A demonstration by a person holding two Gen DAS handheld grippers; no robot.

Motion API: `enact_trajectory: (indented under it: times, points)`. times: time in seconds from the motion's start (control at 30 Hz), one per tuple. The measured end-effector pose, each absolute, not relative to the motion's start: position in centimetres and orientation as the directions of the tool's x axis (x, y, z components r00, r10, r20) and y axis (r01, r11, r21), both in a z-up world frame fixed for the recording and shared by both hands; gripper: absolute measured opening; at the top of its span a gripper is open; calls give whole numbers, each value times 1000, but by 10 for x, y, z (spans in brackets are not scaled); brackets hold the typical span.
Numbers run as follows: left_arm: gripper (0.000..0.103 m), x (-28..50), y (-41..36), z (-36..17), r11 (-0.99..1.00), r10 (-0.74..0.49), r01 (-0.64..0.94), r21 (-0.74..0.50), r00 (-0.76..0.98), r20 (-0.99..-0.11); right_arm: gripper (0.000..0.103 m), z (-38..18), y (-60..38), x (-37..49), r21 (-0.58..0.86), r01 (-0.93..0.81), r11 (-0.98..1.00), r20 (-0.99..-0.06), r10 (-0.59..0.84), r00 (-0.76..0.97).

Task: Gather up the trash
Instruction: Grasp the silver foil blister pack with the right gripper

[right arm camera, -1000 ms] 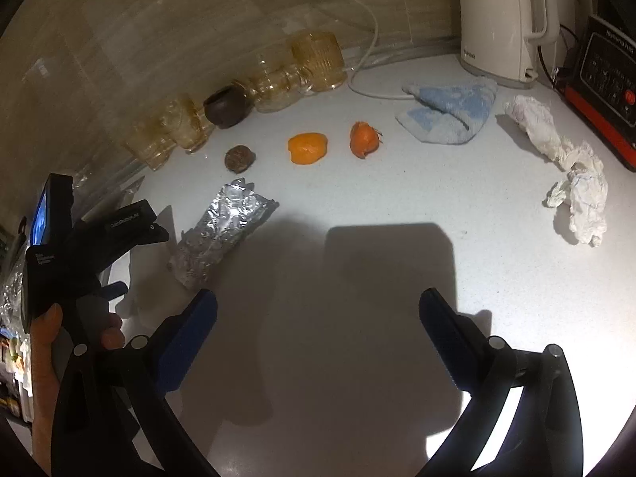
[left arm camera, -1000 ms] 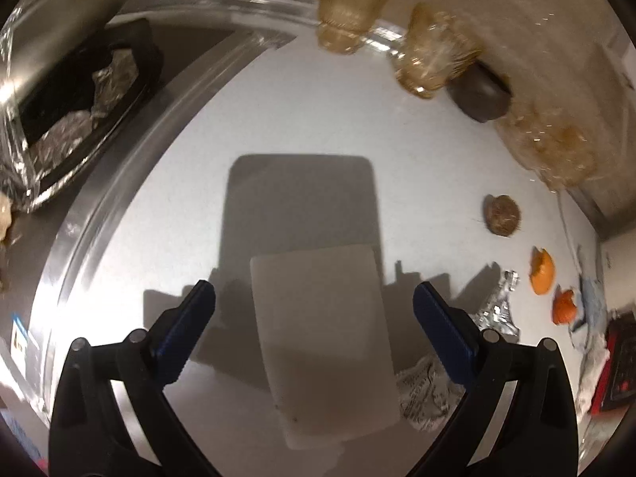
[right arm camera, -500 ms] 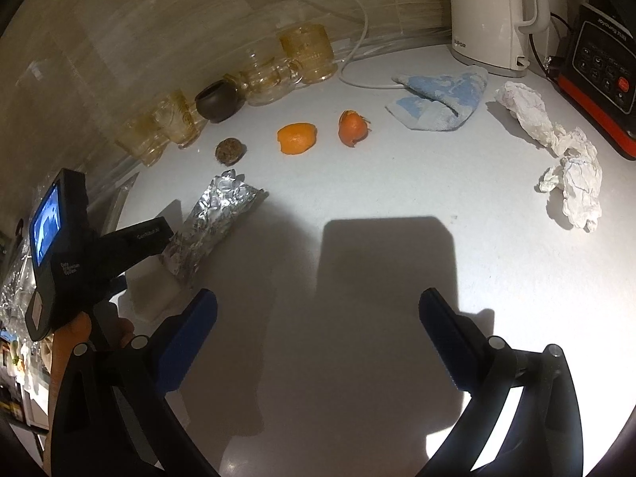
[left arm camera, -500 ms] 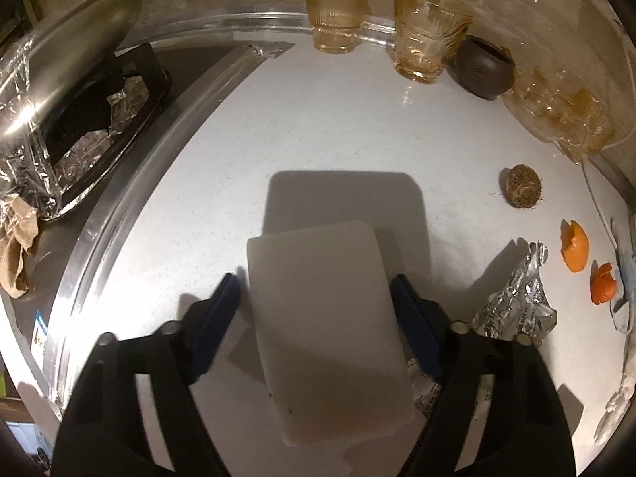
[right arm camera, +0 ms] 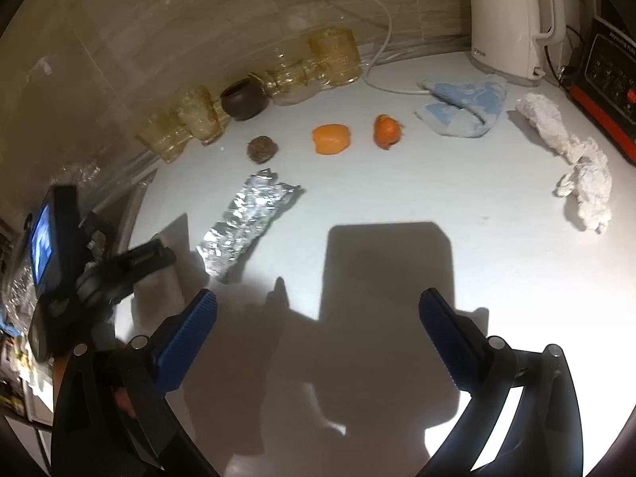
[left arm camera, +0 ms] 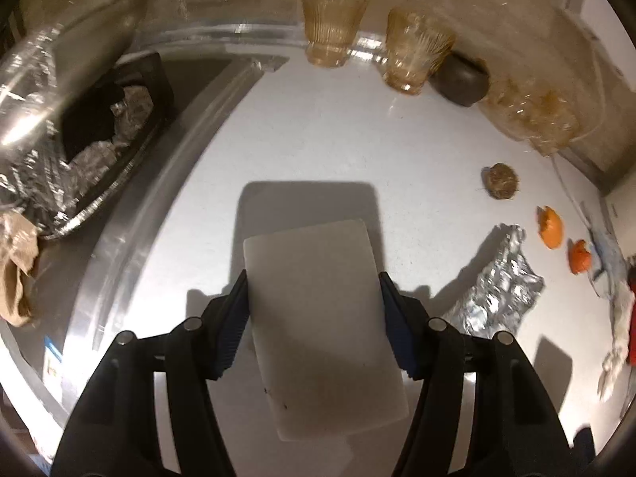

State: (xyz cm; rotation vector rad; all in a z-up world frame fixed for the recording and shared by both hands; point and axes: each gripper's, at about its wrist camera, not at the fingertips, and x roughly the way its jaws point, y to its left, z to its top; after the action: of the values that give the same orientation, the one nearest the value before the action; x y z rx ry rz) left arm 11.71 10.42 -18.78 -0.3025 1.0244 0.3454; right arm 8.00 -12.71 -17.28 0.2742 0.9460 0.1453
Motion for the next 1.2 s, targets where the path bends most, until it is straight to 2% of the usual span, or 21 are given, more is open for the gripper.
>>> enact_trajectory:
  times: [0.17, 0.33, 0.47, 0.77, 0.87, 0.9, 0.93, 1.0, 1.2]
  points:
    - [60, 100, 107, -168, 941, 138, -335, -52, 519, -843, 101, -176, -106, 88, 291, 20, 957, -789, 228, 571]
    - [60, 95, 110, -157, 985, 95, -174, -2, 543, -835, 101, -183, -83, 106, 322, 91, 942, -796, 218, 565]
    - [60, 93, 120, -156, 999, 38, -25, 29, 542, -840, 101, -190, -60, 136, 296, 167, 941, -814, 157, 559]
    - [60, 92, 141, -151, 990, -50, 136, 32, 561, -826, 100, -205, -11, 185, 169, 285, 944, -859, 0, 511]
    - [60, 94, 146, -155, 988, -64, 153, 27, 558, -827, 86, -209, -4, 191, 112, 296, 949, -864, -54, 501]
    - [60, 96, 147, -157, 987, -71, 157, 20, 551, -832, 78, -210, -2, 191, 99, 294, 951, -864, -65, 500]
    - [60, 99, 149, -159, 987, -79, 160, 10, 541, -837, 65, -209, -1, 191, 88, 295, 951, -863, -75, 499]
    - [60, 103, 151, -162, 985, -95, 170, -5, 528, -844, 53, -208, -4, 190, 83, 304, 949, -860, -86, 504]
    - [60, 105, 149, -165, 979, -118, 206, -10, 523, -844, 51, -207, -3, 184, 65, 287, 956, -859, -93, 504]
